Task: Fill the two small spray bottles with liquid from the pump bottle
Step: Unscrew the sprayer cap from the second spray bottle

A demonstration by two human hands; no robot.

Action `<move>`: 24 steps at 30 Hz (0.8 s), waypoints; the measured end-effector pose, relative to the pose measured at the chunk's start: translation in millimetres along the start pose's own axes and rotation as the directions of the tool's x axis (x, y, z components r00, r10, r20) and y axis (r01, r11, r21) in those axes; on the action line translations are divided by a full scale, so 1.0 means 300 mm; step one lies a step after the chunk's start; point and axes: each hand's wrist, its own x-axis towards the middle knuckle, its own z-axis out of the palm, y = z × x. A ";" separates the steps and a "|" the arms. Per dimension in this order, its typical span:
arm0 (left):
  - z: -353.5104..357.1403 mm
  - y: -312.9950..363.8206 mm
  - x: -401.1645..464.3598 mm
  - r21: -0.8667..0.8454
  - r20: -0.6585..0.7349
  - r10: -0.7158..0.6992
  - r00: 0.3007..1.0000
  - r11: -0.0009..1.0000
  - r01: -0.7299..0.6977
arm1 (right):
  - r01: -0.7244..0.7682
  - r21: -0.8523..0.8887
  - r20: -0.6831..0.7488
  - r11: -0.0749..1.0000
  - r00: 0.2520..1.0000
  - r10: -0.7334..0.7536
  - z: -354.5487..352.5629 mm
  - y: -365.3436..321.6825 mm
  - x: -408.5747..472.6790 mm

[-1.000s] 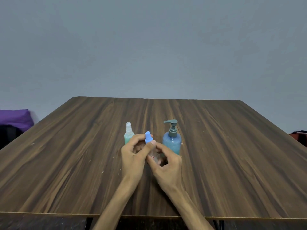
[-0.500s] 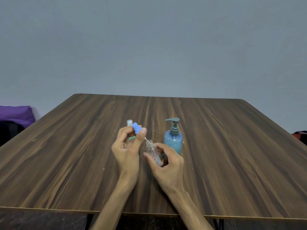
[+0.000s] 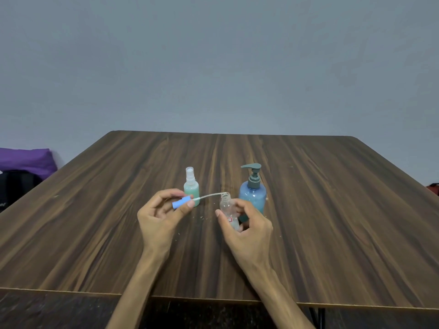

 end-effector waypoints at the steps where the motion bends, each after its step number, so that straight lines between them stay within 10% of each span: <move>1: -0.015 -0.007 0.001 0.031 0.021 0.005 1.000 0.999 -0.006 | -0.006 -0.004 -0.003 1.000 1.000 0.006 -0.001 0.001 0.000; 11: -0.012 -0.094 0.054 0.528 0.310 0.151 0.938 0.794 -0.303 | 0.014 -0.001 -0.038 1.000 0.999 -0.014 -0.008 -0.011 -0.001; 24: -0.005 -0.191 0.101 0.654 0.515 0.181 0.838 0.549 -0.521 | 0.010 0.022 0.005 1.000 1.000 -0.011 -0.007 -0.019 0.003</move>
